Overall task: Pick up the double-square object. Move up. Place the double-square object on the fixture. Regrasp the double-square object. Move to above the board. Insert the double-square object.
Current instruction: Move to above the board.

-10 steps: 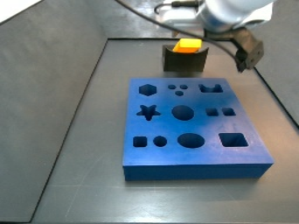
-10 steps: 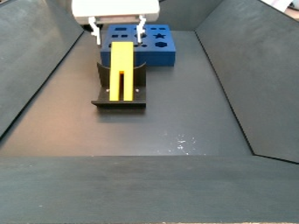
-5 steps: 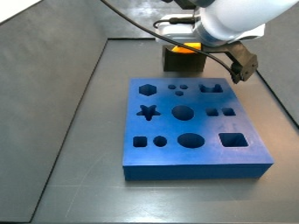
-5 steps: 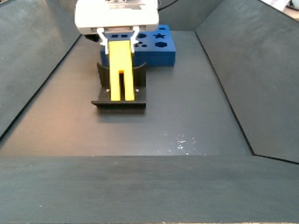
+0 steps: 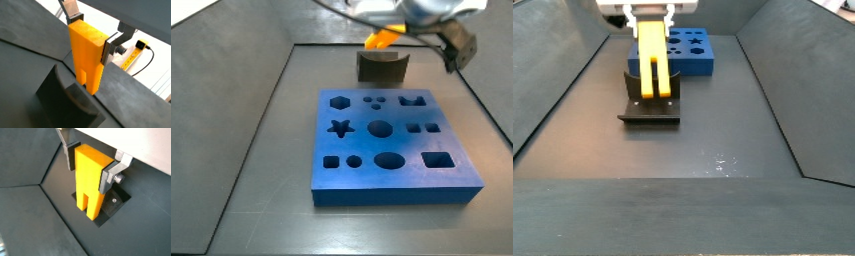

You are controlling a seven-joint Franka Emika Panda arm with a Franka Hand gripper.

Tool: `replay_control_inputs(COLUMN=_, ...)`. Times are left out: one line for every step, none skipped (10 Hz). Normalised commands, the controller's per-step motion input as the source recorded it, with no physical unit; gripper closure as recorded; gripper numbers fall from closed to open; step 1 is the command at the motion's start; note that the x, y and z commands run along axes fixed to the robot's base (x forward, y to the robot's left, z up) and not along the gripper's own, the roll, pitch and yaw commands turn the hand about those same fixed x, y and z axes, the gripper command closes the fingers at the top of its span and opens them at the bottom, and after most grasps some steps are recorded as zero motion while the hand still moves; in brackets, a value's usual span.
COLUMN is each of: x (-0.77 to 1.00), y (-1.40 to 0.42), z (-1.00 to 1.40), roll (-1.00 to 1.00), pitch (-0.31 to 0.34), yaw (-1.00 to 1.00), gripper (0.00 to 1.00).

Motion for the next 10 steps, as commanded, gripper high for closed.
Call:
replay_control_inputs(x=-0.12, y=-0.04, z=1.0, roll=-0.01, pitch=-0.153, yaw=0.01, gripper=1.0)
replay_control_inputs(x=-0.12, y=-0.04, z=1.0, roll=-0.01, pitch=-0.123, yaw=-0.02, gripper=1.0)
replay_control_inputs(x=-0.12, y=-0.04, z=1.0, roll=-0.01, pitch=-0.103, yaw=-0.04, gripper=1.0)
replay_control_inputs(x=-0.11, y=-0.04, z=1.0, roll=-0.01, pitch=-0.062, yaw=-0.07, gripper=1.0)
replay_control_inputs(x=-0.11, y=-0.04, z=1.0, roll=-0.02, pitch=-0.032, yaw=-0.09, gripper=1.0)
replay_control_inputs(x=-0.1, y=-0.03, z=1.0, roll=-0.02, pitch=0.008, yaw=-0.1, gripper=1.0)
replay_control_inputs(x=-0.1, y=-0.03, z=1.0, roll=-0.02, pitch=0.038, yaw=-0.09, gripper=1.0)
replay_control_inputs(x=-0.09, y=-0.03, z=1.0, roll=-0.03, pitch=0.075, yaw=-0.07, gripper=1.0)
replay_control_inputs(x=-0.09, y=-0.03, z=1.0, roll=-0.03, pitch=0.094, yaw=-0.06, gripper=1.0)
replay_control_inputs(x=-0.08, y=-0.03, z=1.0, roll=-0.03, pitch=0.114, yaw=-0.03, gripper=1.0)
